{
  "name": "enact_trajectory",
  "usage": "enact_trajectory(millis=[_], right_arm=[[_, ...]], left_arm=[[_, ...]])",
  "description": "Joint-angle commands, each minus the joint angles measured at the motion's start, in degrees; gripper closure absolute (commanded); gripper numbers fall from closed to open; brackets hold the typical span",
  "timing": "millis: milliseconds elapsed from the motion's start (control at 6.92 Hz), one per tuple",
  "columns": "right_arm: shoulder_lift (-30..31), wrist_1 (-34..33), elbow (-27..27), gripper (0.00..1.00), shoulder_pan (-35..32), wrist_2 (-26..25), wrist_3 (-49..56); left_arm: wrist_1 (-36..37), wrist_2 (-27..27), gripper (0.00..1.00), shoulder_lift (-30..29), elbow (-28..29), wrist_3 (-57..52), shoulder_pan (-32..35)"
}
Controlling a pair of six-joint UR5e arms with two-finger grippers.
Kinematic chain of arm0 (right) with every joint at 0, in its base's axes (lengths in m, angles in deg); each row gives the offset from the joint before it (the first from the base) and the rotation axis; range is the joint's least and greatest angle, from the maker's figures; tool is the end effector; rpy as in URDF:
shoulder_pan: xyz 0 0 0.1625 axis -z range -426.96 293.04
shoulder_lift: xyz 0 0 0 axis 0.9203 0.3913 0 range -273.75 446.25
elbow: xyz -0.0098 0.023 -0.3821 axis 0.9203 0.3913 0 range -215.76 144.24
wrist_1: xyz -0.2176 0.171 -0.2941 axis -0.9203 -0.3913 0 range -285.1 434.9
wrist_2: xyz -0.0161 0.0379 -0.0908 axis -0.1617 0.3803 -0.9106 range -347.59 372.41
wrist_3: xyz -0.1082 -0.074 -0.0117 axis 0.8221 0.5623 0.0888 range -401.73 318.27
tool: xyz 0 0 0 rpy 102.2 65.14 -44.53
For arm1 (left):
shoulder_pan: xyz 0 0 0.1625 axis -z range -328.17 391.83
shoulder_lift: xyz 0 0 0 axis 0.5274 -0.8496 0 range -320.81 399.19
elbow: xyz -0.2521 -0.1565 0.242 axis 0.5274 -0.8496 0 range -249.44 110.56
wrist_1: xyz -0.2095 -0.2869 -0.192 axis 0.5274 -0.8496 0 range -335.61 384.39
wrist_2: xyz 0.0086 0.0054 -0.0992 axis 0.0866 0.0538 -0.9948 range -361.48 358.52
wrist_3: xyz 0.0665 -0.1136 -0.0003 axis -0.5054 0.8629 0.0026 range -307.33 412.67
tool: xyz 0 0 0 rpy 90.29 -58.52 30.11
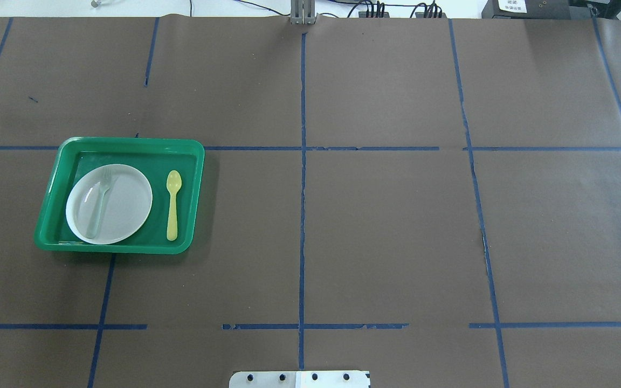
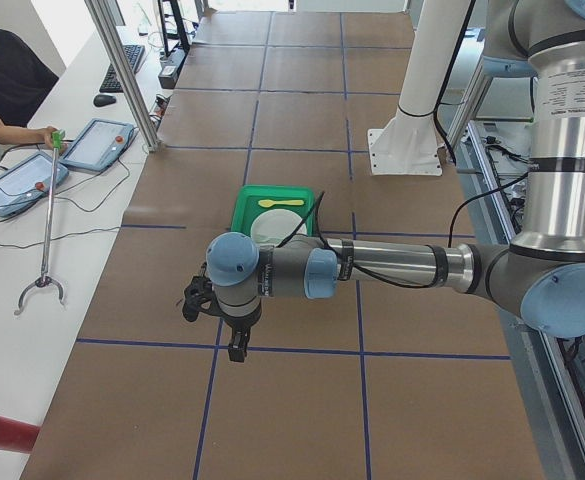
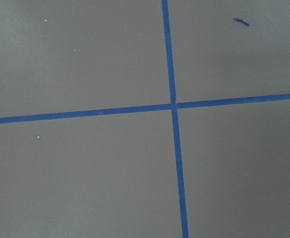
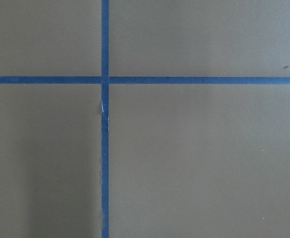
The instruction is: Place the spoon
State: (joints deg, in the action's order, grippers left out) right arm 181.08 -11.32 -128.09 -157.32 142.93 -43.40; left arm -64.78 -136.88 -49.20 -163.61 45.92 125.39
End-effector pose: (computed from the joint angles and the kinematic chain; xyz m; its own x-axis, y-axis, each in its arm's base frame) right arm 0.0506 -0.4502 0.6585 0.7598 0.0193 0.6498 -0.0283 0.9996 0.0034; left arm -0.0688 -0.4692 0.6176 0.7046 0.0954 -0.7032 -0.0210 0.9933 0.1138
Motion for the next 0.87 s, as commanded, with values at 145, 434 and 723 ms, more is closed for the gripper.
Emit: enact_trajectory(millis=[145,434,723], right_arm=[[0.0,0.0,0.0,0.0,0.0,0.0,0.0],[0.0,0.0,0.0,0.0,0.0,0.0,0.0],[0.0,0.0,0.0,0.0,0.0,0.0,0.0]], left_arm=[[-4.2,0.2,0.0,1.6,-0.3,0.3,0.0],[-3.7,0.3,0.0,1.8,-1.7,0.1,0.2],[-0.1,0.5,0.0,1.0,-2.9,-0.4,0.3]])
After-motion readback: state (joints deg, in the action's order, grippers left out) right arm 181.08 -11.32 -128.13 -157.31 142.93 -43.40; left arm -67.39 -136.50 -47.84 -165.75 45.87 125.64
